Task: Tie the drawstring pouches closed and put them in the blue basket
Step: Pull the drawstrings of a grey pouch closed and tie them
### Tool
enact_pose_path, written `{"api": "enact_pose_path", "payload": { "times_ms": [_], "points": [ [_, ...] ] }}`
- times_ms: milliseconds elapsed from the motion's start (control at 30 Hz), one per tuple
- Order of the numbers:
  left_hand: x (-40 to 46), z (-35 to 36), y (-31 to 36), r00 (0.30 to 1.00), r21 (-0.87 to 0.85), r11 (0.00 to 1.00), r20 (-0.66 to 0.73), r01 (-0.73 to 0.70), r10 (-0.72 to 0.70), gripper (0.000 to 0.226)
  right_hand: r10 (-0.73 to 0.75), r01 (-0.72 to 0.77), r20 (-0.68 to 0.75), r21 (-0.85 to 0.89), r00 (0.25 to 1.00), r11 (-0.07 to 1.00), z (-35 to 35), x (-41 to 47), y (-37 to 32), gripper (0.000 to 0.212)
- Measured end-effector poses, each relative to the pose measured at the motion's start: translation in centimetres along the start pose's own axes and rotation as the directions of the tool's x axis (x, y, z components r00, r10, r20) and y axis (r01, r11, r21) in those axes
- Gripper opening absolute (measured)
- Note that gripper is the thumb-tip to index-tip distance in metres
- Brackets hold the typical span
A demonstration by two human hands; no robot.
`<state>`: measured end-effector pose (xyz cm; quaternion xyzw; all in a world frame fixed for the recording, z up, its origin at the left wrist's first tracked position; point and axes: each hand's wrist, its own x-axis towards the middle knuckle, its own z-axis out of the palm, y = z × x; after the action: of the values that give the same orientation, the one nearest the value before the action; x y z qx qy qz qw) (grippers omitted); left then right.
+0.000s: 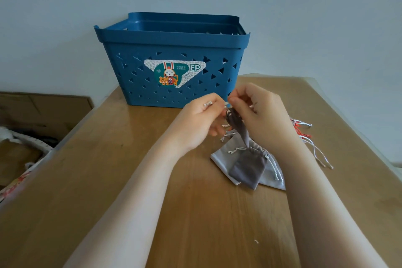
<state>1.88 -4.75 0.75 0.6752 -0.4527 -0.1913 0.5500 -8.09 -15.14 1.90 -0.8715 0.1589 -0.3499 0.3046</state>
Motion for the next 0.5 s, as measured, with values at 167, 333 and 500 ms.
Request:
{"api": "enact_pose_path", "payload": {
  "times_ms": [167, 333, 500],
  "points": [
    [0.2, -0.5, -0.1, 0.993, -0.226, 0.974, -0.107, 0.027, -0.052, 0.019, -0.004, 0.004, -0.029, 0.021, 1.000, 1.000, 0.8, 0.0, -0.4, 0.012],
    [0.2, -0.2, 0.1, 0.994, -0.161, 0.987, -0.105, -0.028, 0.011, 0.024, 0.060, -0.055, -0.060, 0.081, 0.996, 0.995, 0.9, -0.2, -0.7, 0.013],
    [0.6, -0.3, -0.5, 0.974, -0.022, 0.993, -0.196, -0.120, 0.114, 0.021, 0.069, -0.052, -0.147, 0.118, 0.987, 0.992, 1.7, -0.3, -1.2, 0.013]
  ]
}}
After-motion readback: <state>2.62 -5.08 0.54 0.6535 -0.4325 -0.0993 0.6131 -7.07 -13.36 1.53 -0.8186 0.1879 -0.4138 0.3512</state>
